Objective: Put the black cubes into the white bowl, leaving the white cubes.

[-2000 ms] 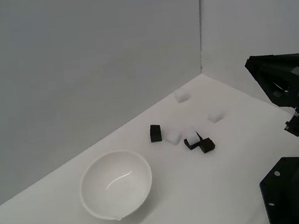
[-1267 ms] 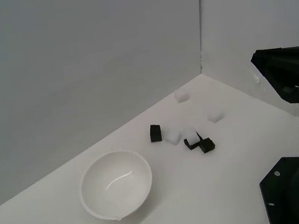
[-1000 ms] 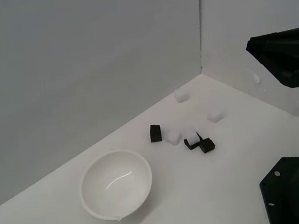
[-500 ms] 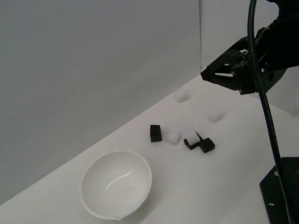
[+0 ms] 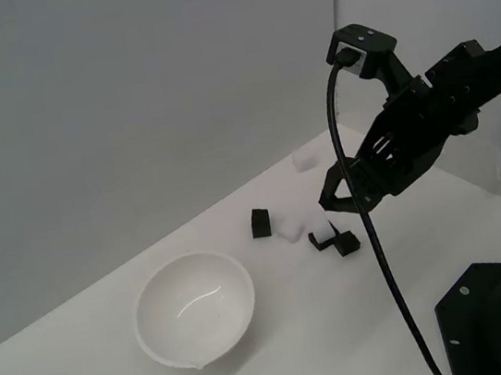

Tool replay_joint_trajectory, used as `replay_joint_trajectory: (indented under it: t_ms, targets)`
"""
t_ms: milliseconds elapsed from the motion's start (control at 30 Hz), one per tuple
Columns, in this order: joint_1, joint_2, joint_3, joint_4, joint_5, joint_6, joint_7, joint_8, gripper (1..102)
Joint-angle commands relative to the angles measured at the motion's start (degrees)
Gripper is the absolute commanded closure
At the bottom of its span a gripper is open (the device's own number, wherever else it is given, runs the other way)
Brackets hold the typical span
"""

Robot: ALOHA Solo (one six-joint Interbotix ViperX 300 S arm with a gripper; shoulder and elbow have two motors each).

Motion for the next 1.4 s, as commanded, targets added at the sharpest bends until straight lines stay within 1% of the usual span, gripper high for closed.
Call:
replay_joint_trajectory:
  t_ms: [0,300,400,467,567,700,800,900,1000,1067,1167,1200,1367]
  targets:
    - [-0.8,-1.6,-1.4,-1.3,-1.4,-0.8,0.6,0.9,20]
    - [-0.8,-10.5,-10.4,-0.8,-1.0,-0.7,1.0,1.1,20]
    - [-0.8,-13.4,-13.1,-0.8,-0.9,-0.7,0.5,1.7,20]
    - [-0.8,-14.8,-14.6,-0.5,-0.7,-0.7,-1.0,1.9,20]
    - [-0.8,-16.4,-16.2,0.8,0.4,-0.7,-4.7,2.0,20]
    - [-0.8,-19.2,-18.9,2.3,2.1,-0.5,-7.0,2.1,20]
    - [-0.8,-21.4,-21.0,2.3,2.1,-0.3,-7.4,2.6,20]
    - [-0.8,-23.0,-22.8,2.2,1.9,-0.3,-8.1,2.8,20]
    - [-0.7,-24.3,-24.1,2.2,1.9,0.3,-9.1,2.8,20]
    - [-0.4,-25.2,-25.0,2.2,1.9,0.9,-9.7,2.8,20]
    - [1.1,-26.9,-26.5,2.2,1.9,2.7,-10.4,2.8,20]
    - [1.8,-27.2,-27.0,2.1,1.9,3.0,-10.4,2.8,20]
    - [3.4,-28.1,-27.9,1.9,1.7,3.2,-10.4,3.1,20]
